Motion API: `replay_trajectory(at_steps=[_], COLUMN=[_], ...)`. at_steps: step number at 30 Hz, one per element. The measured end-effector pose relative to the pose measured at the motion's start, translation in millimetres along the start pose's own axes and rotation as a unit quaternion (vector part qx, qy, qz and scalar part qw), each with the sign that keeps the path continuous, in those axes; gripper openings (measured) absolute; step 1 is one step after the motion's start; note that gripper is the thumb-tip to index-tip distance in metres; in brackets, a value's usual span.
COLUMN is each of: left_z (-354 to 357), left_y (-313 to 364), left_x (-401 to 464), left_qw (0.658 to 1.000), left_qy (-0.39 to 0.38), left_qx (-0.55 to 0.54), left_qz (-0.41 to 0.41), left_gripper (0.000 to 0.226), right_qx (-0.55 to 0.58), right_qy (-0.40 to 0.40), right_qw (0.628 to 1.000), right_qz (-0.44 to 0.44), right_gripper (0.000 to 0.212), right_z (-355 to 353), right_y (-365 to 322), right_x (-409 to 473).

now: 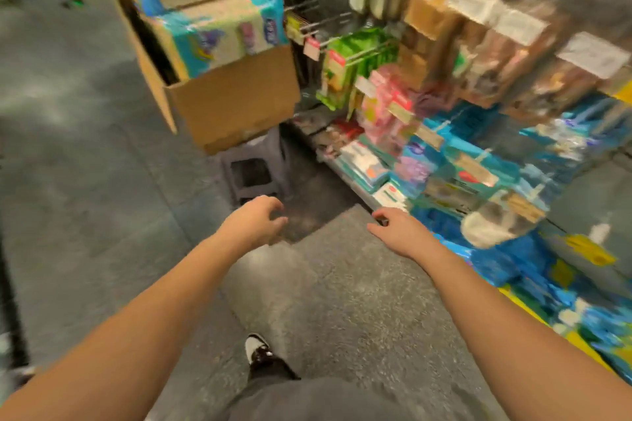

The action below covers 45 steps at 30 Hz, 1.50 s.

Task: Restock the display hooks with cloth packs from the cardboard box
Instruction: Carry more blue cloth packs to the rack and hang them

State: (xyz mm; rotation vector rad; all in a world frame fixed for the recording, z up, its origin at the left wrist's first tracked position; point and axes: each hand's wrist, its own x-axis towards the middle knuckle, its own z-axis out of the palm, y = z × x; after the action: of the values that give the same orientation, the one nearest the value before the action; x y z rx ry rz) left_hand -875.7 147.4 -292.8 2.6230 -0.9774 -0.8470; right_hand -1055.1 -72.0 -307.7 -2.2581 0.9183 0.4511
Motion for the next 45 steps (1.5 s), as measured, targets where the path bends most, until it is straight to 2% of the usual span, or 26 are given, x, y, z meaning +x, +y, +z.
replay_trajectory(at_steps=[6,12,17,22,26,31,36,40,45], left_z=[-112,-211,-291,-387,-462,-527,-547,-550,-546], left_y=[-118,-181,-201,-205,-204,-184,-177,-184,-187], left_x=[22,73,145,239,310,377,432,462,473], left_qw=[0.999,0.995,0.989,0.967,0.956,0.958,0.972,0.98,0.976], left_qy=[0.04,0.092,0.149,0.25,0.287,0.273,0.187,0.141,0.147], left_qx=[0.003,-0.002,0.0,0.02,0.039,0.07,0.137,0.139,0.145], left_qz=[-0.023,-0.024,0.006,0.039,0.051,0.05,0.025,0.022,0.066], left_gripper=[0.04,0.037,0.034,0.031,0.033,0.055,0.073,0.068,0.062], right_qx=[0.03,0.053,0.044,0.056,0.106,0.139,0.178,0.212,0.268], right_qy=[-0.02,-0.002,0.057,0.121,0.112,0.11,0.104,0.124,0.15], right_qw=[0.998,0.996,0.991,0.978,0.973,0.974,0.975,0.968,0.952], right_qz=[-0.042,-0.074,-0.114,-0.162,-0.174,-0.141,-0.087,-0.052,-0.01], right_gripper=[0.05,0.049,0.045,0.045,0.041,0.045,0.053,0.053,0.056], right_z=[24,7,-34,-88,-127,-159,-163,-157,-138], right_y=[-153,-266,-332,-405,-462,-502,-515,-520,-526], right_x=[73,137,216,315,383,440,472,487,494])
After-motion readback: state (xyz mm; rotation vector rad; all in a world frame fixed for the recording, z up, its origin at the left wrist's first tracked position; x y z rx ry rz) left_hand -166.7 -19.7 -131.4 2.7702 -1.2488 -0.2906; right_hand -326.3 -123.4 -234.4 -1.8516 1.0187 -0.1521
